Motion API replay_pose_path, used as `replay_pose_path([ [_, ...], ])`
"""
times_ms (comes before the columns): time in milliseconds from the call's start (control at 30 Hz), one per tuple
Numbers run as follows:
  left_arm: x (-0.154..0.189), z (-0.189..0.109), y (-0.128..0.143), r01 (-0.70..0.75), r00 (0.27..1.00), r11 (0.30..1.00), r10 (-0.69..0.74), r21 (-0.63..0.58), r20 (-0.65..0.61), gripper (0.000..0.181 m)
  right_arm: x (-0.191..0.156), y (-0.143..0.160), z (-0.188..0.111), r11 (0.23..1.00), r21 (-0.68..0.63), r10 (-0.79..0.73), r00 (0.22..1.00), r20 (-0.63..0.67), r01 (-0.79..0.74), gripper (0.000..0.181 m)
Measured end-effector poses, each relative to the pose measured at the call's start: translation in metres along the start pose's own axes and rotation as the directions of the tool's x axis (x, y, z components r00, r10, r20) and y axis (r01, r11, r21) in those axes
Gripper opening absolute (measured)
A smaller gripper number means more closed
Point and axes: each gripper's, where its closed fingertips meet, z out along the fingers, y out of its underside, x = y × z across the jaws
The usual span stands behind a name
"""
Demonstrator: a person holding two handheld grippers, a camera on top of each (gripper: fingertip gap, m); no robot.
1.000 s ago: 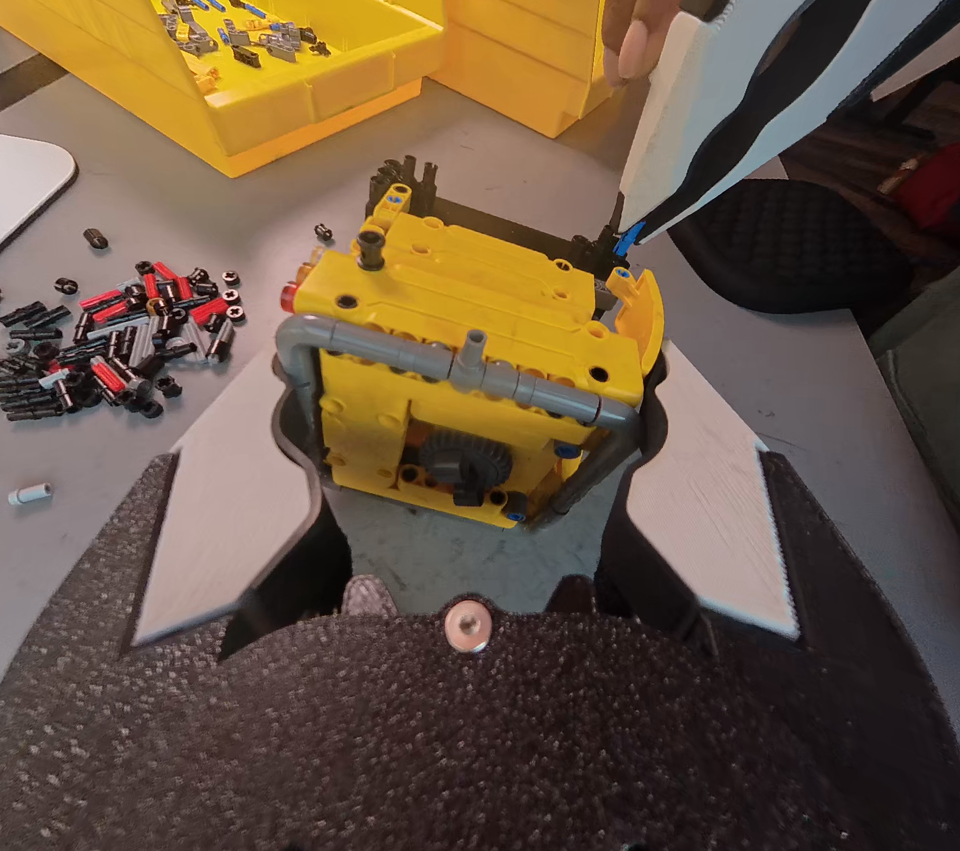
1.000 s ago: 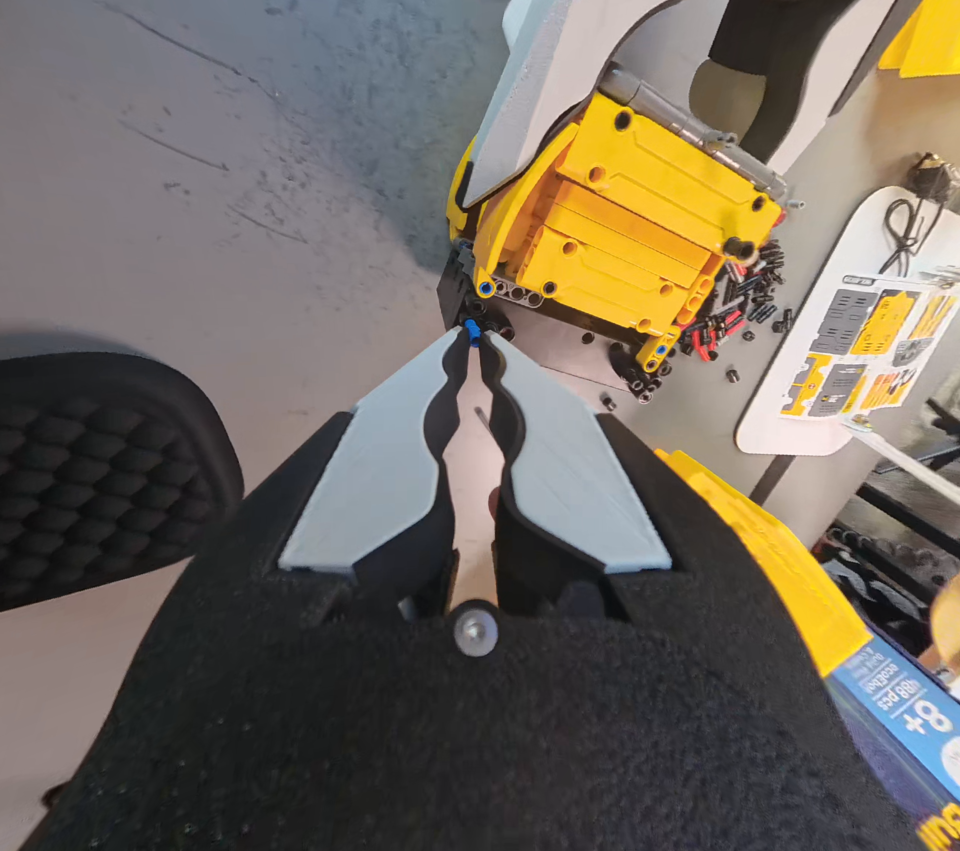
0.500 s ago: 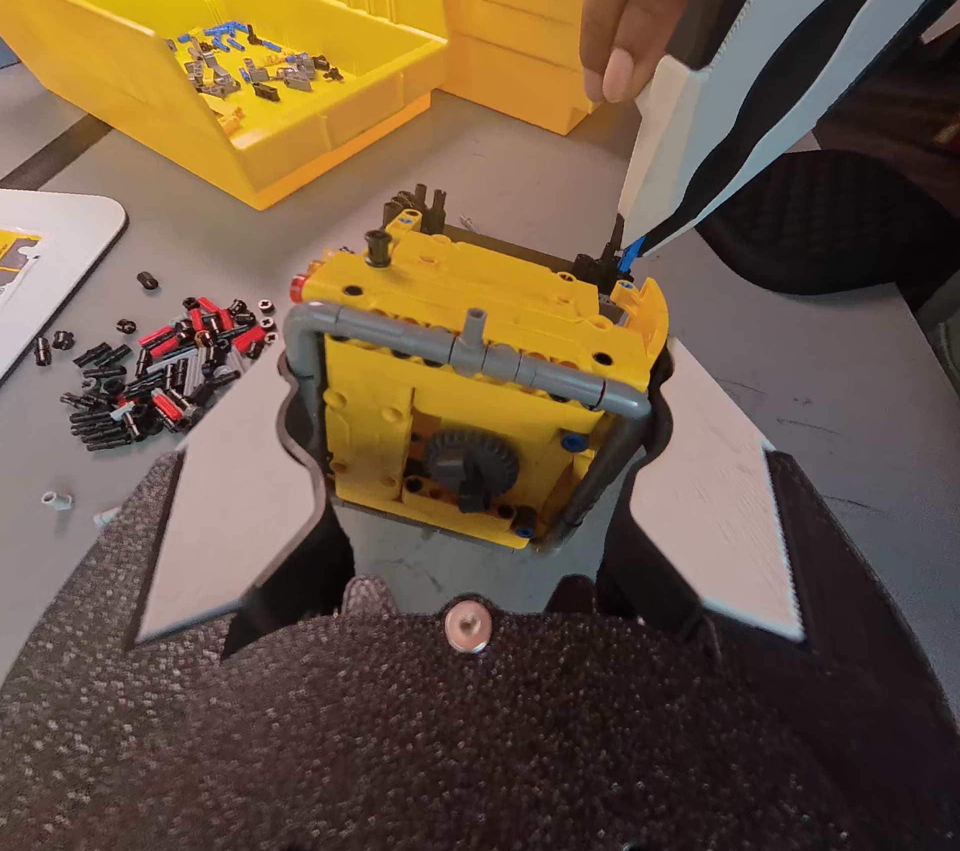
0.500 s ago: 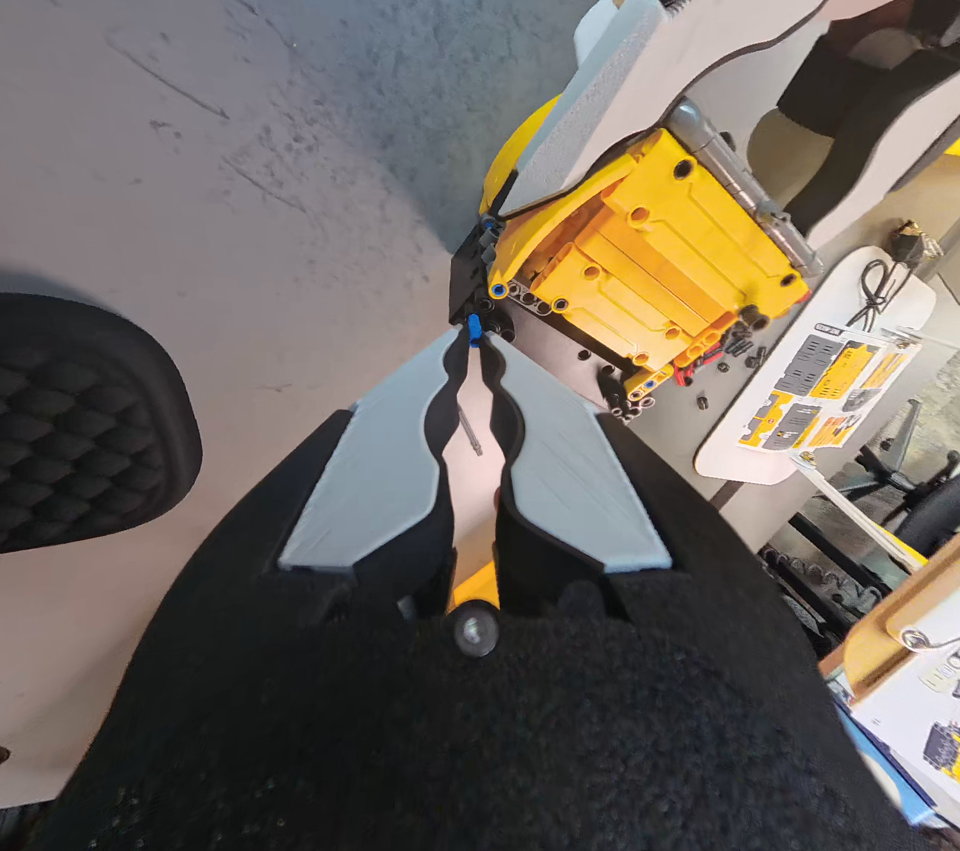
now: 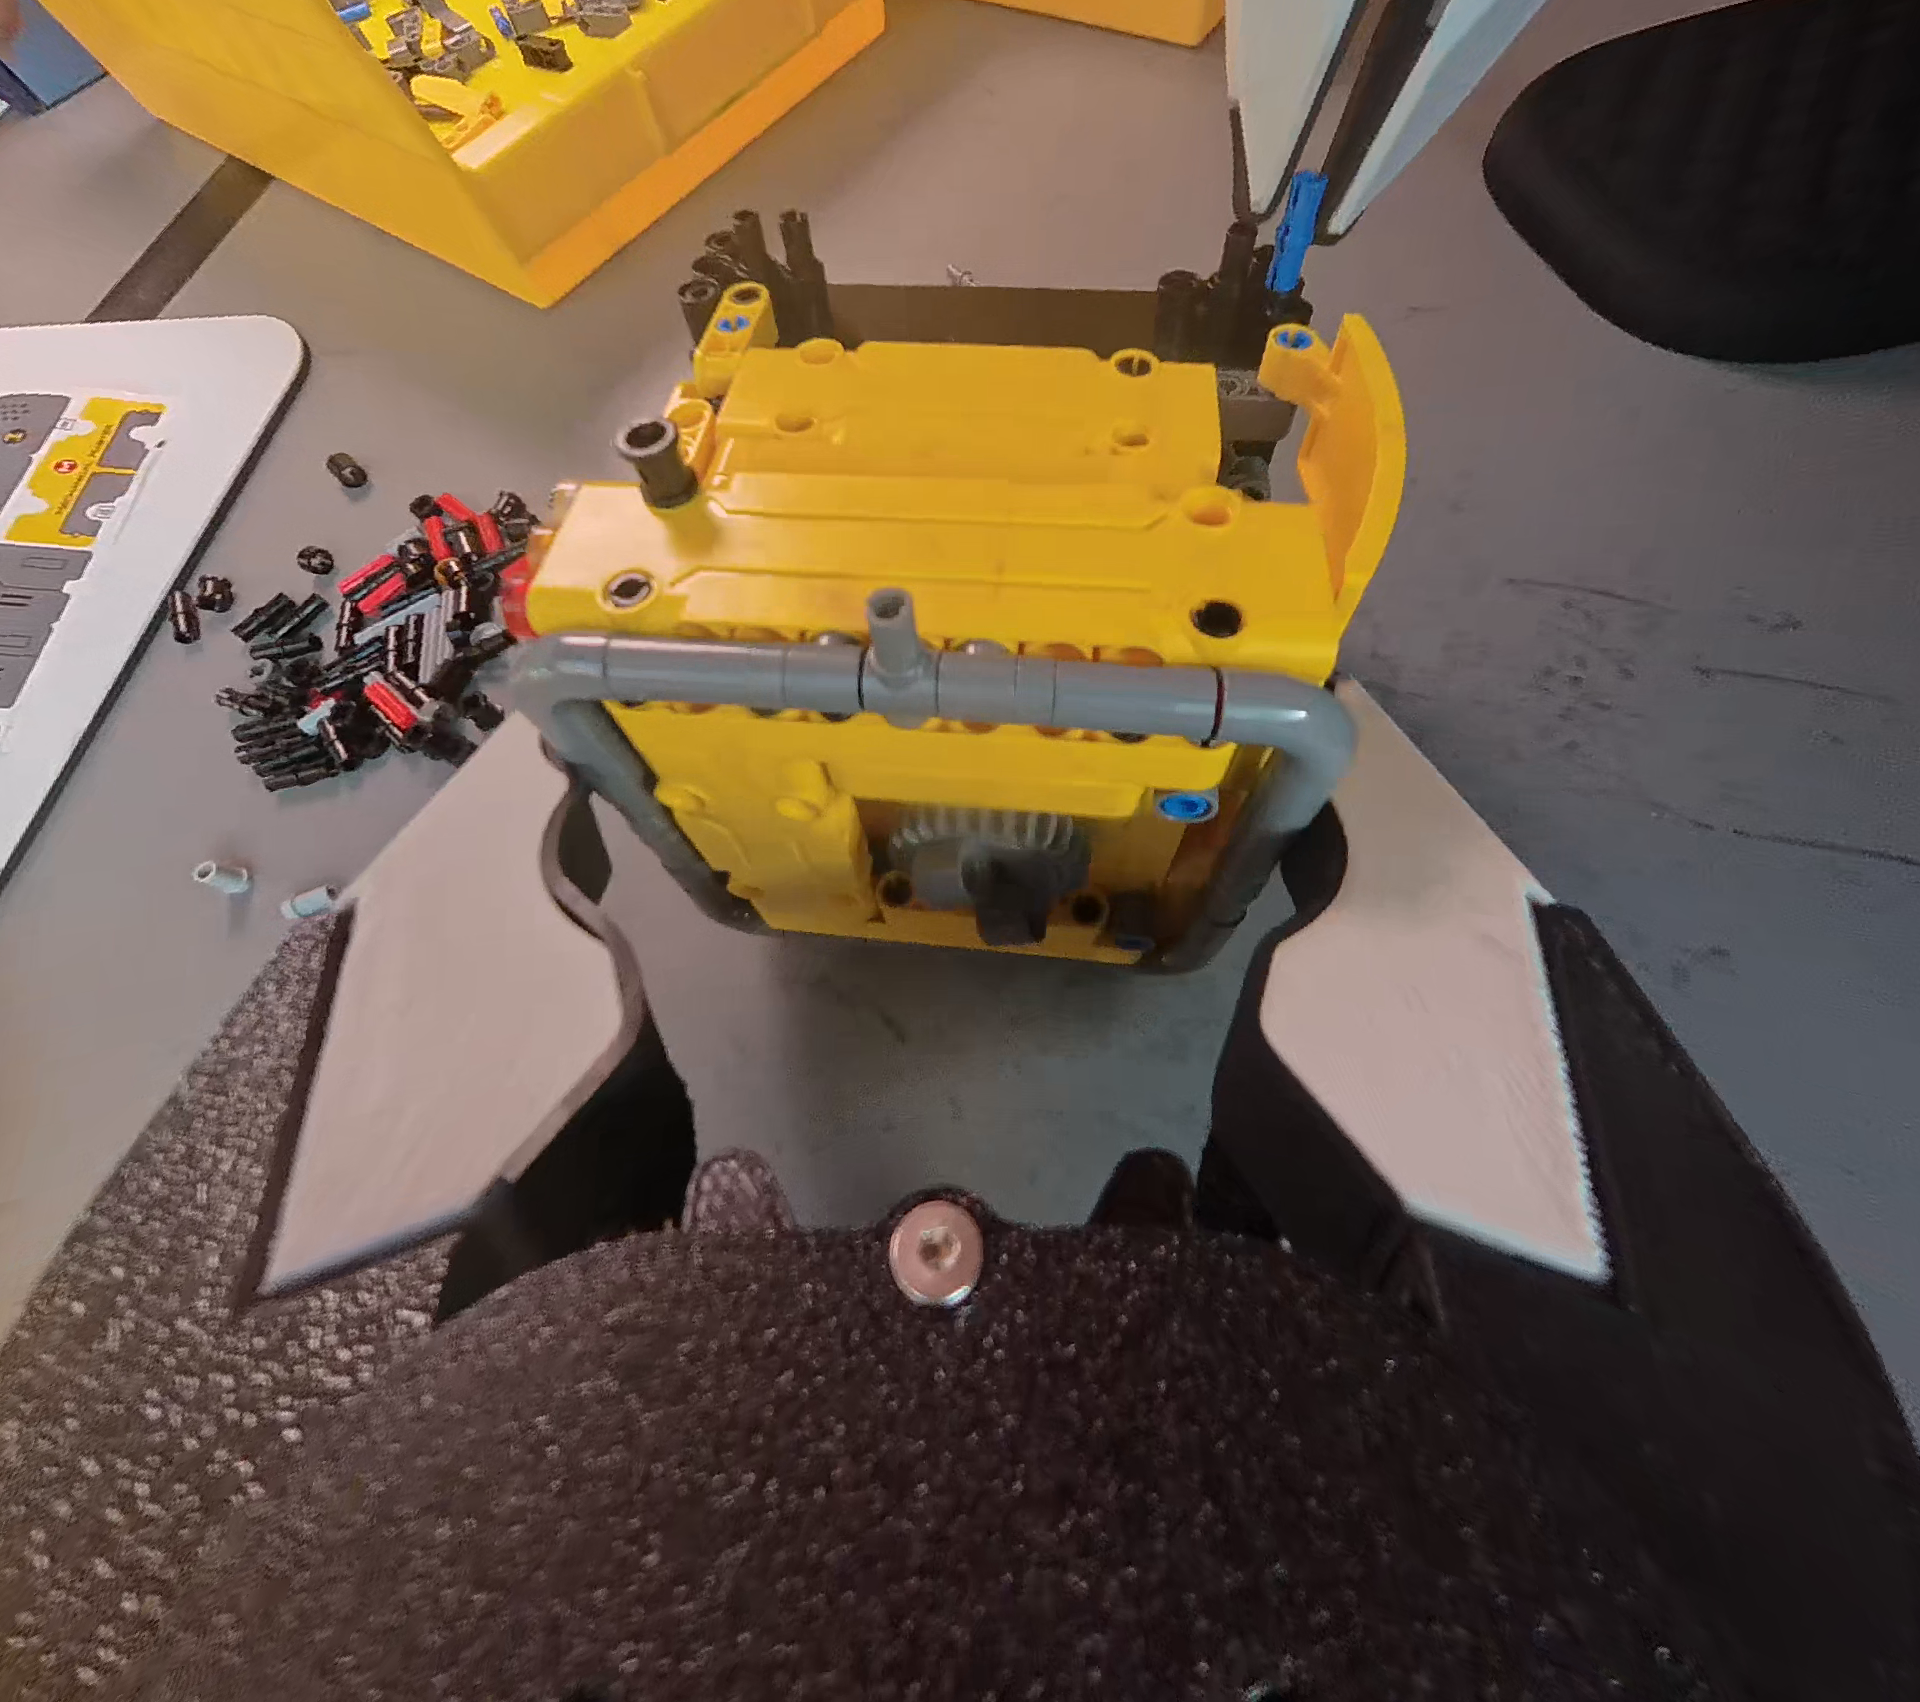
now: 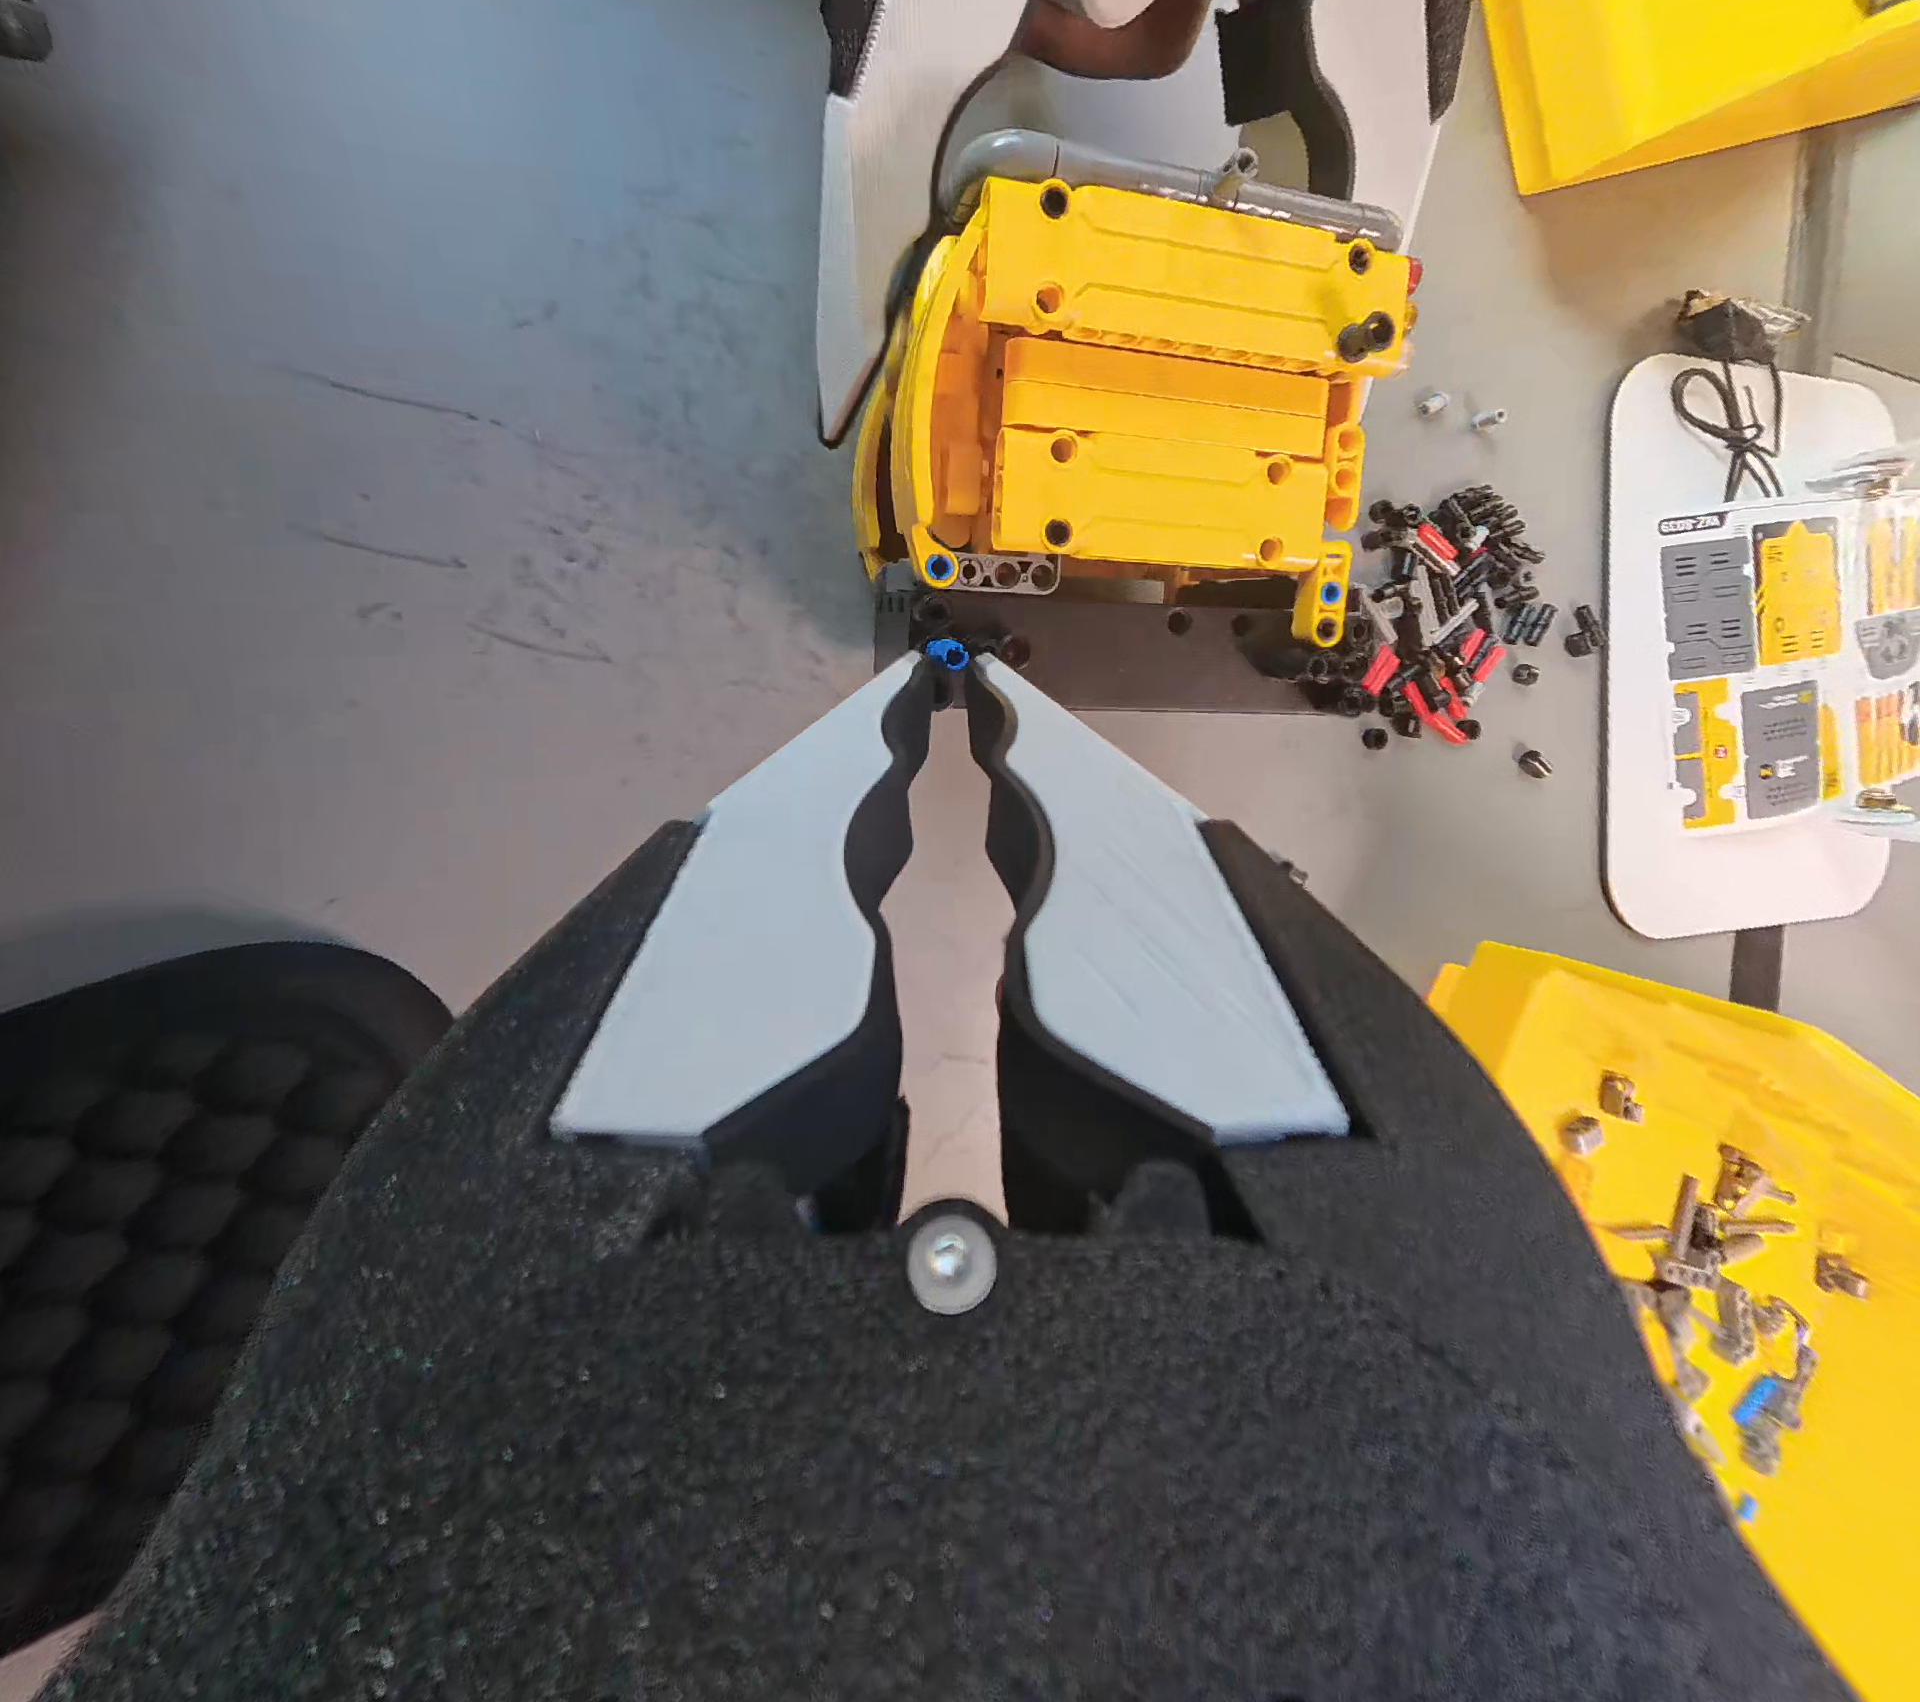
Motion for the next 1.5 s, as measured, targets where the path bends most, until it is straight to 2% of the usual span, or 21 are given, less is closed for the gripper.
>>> replay_pose_path([
  [167, -0.002, 0.001, 0.000, 0.020, 1.000, 1.000, -0.020, -0.001, 0.010, 0.124, -0.002, 0.001, -0.002, 0.996, -0.013, 0.092, 0.995, 0.045, -0.092, 0.007],
  [300, -0.002, 0.001, 0.000, 0.022, 1.000, 1.000, -0.022, -0.002, 0.010, 0.123, -0.004, 0.012, 0.000, 0.991, -0.066, 0.122, 0.991, 0.047, -0.119, 0.016],
  [400, -0.001, 0.000, 0.000, 0.024, 1.000, 1.000, -0.024, -0.002, 0.005, 0.123, -0.008, 0.010, 0.005, 0.989, -0.022, 0.147, 0.989, 0.025, -0.146, 0.014],
  [433, -0.001, 0.000, 0.000, 0.023, 1.000, 1.000, -0.023, -0.002, 0.000, 0.123, -0.006, 0.009, 0.006, 0.989, -0.005, 0.147, 0.989, -0.001, -0.147, 0.007],
  [567, 0.000, 0.000, 0.000, 0.019, 1.000, 1.000, -0.019, -0.001, -0.010, 0.123, -0.007, 0.009, 0.006, 0.980, 0.037, 0.195, 0.980, 0.044, -0.197, 0.007],
  [933, 0.002, 0.001, 0.000, 0.008, 0.999, 1.000, -0.008, 0.001, -0.032, 0.121, -0.008, 0.009, 0.006, 1.000, 0.010, 0.008, 0.995, 0.103, -0.009, 0.006],
  [1100, 0.002, 0.001, 0.000, 0.002, 0.999, 1.000, -0.002, 0.002, -0.043, 0.121, -0.008, 0.009, 0.007, 1.000, -0.011, -0.026, 0.991, 0.129, 0.028, 0.006],
  [1333, 0.002, 0.001, 0.000, -0.001, 0.999, 1.000, 0.002, 0.002, -0.048, 0.121, -0.009, 0.009, 0.007, 0.991, -0.001, 0.129, 0.972, 0.195, -0.131, 0.006],
  [1500, 0.002, 0.001, 0.000, -0.001, 0.999, 1.000, 0.001, 0.001, -0.045, 0.121, -0.009, 0.008, 0.008, 0.984, 0.002, 0.177, 0.966, 0.187, -0.180, 0.006],
])
